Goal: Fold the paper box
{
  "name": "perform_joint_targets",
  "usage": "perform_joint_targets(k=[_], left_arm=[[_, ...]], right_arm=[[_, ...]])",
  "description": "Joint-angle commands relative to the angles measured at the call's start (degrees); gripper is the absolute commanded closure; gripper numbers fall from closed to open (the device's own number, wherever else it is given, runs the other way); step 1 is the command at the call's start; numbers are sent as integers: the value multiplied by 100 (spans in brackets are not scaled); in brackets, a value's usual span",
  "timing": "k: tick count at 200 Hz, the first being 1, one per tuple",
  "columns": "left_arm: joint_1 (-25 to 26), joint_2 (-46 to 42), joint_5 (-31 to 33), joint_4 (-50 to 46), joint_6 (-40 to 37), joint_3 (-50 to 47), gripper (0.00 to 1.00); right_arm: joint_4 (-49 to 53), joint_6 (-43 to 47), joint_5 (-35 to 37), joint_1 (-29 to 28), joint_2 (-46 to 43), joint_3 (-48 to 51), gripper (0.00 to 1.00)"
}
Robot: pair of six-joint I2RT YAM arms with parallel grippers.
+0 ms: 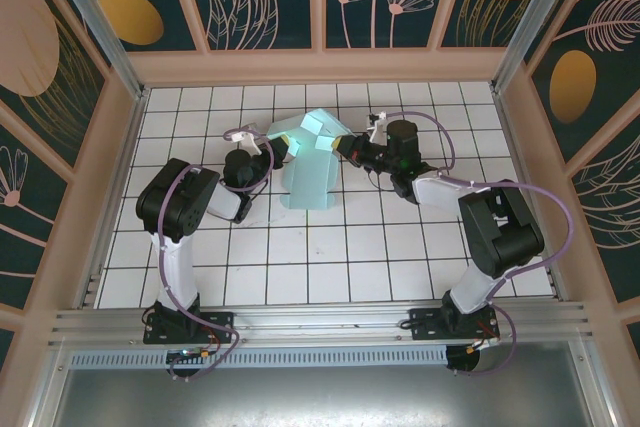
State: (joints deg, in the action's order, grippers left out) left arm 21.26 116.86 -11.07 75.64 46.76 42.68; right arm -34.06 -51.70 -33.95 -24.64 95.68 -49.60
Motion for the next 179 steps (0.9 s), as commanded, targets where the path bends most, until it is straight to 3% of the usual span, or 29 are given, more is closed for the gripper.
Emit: perform_joint_targets(k=[1, 23, 53, 102, 142, 179], left_arm=[[72, -55, -187, 416, 161, 40, 100], [72, -56, -150, 275, 245, 73, 100], [73, -58, -107, 182, 250, 91, 100], [72, -51, -332, 27, 139, 195, 100], [72, -14, -940, 254, -118, 243, 100], [72, -67, -953, 100, -209, 263, 100]], right_arm=[[-2, 192, 117, -56, -124, 67, 79], [22, 465, 304, 49, -499, 261, 57], [-60, 775, 431, 341, -1207, 699, 46], [305, 1374, 540, 888, -2119, 924, 44], [1092, 2110, 169, 945, -1460, -69, 47], [1184, 2353, -273, 851, -771, -732, 52]])
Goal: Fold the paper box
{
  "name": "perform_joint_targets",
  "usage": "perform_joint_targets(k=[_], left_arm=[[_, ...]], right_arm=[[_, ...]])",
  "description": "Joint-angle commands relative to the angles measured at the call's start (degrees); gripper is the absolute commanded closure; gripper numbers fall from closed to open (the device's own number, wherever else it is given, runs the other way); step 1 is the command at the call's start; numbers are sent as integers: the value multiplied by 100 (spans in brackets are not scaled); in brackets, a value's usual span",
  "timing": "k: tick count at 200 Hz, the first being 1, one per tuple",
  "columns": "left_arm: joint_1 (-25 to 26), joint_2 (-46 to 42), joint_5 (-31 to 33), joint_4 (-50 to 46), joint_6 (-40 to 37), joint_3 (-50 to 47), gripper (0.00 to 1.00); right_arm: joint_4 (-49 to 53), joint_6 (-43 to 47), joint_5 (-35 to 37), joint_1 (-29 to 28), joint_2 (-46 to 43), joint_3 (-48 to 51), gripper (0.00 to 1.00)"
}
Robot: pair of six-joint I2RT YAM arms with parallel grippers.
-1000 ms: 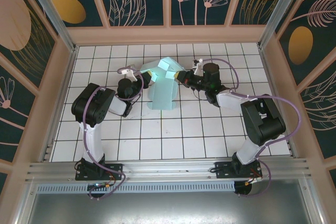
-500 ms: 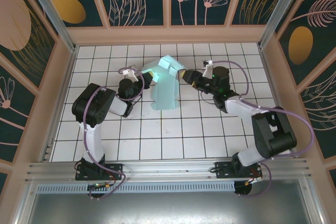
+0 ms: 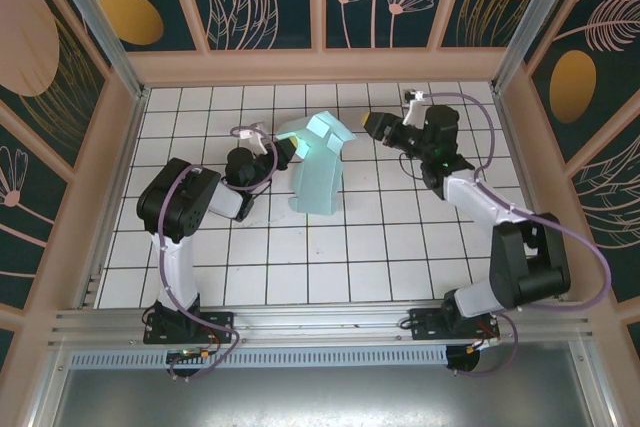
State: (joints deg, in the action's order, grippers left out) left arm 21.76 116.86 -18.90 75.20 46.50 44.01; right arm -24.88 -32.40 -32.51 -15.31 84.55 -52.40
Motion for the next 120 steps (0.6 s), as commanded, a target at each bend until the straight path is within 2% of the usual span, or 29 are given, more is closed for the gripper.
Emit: perform_joint_targets(k=[1, 41, 79, 120], left_arm=[[21, -67, -164, 131, -184, 132, 100], [21, -145, 170, -1027, -114, 439, 100], [21, -261, 323, -1288, -198, 425, 100], [19, -278, 334, -1341, -168, 419, 100]], right_arm=[[274, 434, -429, -89, 360, -471, 52], [1016, 1216, -323, -543, 669, -958, 52], [1666, 1842, 164, -865, 720, -1144, 53], [2168, 2286, 651, -1109, 854, -1369, 62]])
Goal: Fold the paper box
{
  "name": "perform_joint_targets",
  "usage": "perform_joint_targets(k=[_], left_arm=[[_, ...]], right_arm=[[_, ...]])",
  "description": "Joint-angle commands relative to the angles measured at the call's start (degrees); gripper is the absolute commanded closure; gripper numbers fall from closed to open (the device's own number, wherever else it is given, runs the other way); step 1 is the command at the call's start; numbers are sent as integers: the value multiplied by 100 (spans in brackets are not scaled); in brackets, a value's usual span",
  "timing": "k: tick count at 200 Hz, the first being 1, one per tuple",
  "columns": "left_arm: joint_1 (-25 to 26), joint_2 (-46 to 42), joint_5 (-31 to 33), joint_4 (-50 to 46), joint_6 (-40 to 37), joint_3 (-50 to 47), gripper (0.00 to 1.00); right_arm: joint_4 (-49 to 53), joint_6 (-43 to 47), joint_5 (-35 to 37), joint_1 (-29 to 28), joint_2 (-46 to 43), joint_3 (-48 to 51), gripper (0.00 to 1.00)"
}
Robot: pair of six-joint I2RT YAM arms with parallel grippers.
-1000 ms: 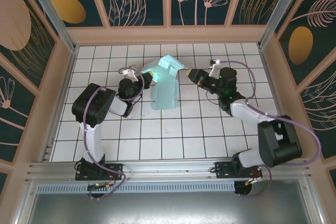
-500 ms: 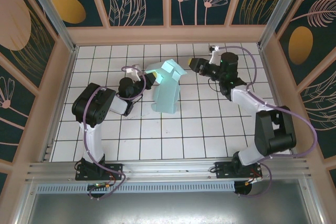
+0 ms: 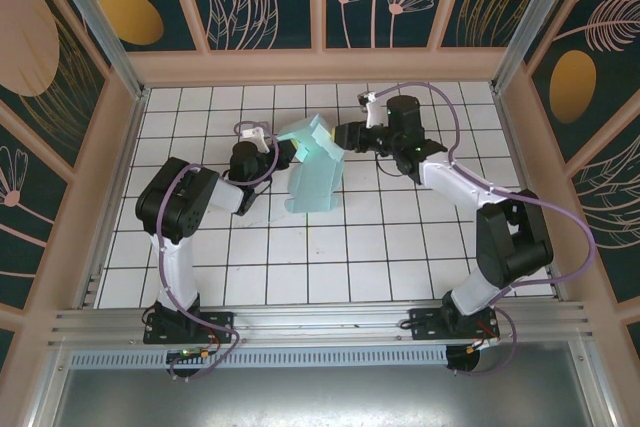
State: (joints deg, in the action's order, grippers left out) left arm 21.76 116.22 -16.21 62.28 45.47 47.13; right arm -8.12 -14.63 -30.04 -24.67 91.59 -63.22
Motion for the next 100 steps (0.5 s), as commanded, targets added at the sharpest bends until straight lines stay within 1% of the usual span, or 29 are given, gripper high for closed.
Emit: perform_joint_targets(k=[1, 17, 30, 45, 78, 100], left_arm=[[20, -214, 65, -54, -65, 105, 100], [21, -213, 65, -58, -69, 94, 100], [21, -209, 74, -67, -65, 94, 100], [21, -207, 81, -84, -64, 94, 100], [21, -221, 82, -153, -74, 116, 100], [21, -192, 87, -182, -83, 129, 100]], right_arm=[[502, 529, 421, -180, 163, -296, 63], [763, 691, 618, -299, 285, -463, 67], [885, 789, 659, -389, 388, -577, 67], [1047, 911, 856, -496, 478, -700, 66], [1348, 1103, 1704, -636, 577, -885, 65], [1169, 1120, 1818, -640, 359, -749, 62]])
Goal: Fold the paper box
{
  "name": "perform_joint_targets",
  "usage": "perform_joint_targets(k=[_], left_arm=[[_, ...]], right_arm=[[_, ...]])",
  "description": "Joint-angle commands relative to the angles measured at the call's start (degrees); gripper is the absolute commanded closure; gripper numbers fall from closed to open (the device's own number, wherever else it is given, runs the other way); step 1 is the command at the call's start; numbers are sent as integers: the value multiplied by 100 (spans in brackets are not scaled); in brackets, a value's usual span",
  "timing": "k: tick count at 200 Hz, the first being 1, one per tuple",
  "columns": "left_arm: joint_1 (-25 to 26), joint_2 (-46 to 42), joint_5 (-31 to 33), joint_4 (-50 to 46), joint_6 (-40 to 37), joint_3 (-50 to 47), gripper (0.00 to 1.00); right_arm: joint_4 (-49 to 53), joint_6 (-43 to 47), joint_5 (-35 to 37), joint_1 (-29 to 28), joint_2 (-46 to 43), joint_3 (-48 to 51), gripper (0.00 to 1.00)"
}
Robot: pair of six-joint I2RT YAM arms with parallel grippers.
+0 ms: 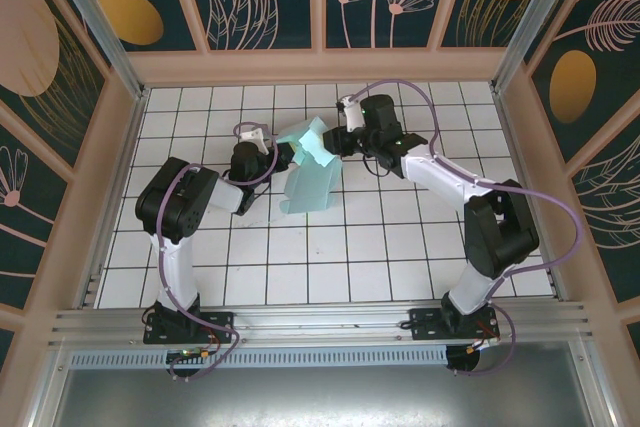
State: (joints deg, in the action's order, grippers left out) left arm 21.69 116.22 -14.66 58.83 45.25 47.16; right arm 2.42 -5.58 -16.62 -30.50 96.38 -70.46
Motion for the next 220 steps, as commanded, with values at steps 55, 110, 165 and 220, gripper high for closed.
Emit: perform_joint_targets(k=[55, 110, 165, 220], left_arm=[[28, -119, -169, 251, -77, 135, 100], [28, -100, -231, 229, -64, 171, 100], [28, -91, -266, 197, -43, 201, 100], [26, -56, -279, 181, -50, 232, 100]], right_arm=[[-829, -203, -967, 303, -660, 594, 55], [-598, -118, -1270, 272, -315, 393, 59], [-223, 153, -770, 86, 43, 126, 58], [75, 694, 922, -383, 279, -87, 60]])
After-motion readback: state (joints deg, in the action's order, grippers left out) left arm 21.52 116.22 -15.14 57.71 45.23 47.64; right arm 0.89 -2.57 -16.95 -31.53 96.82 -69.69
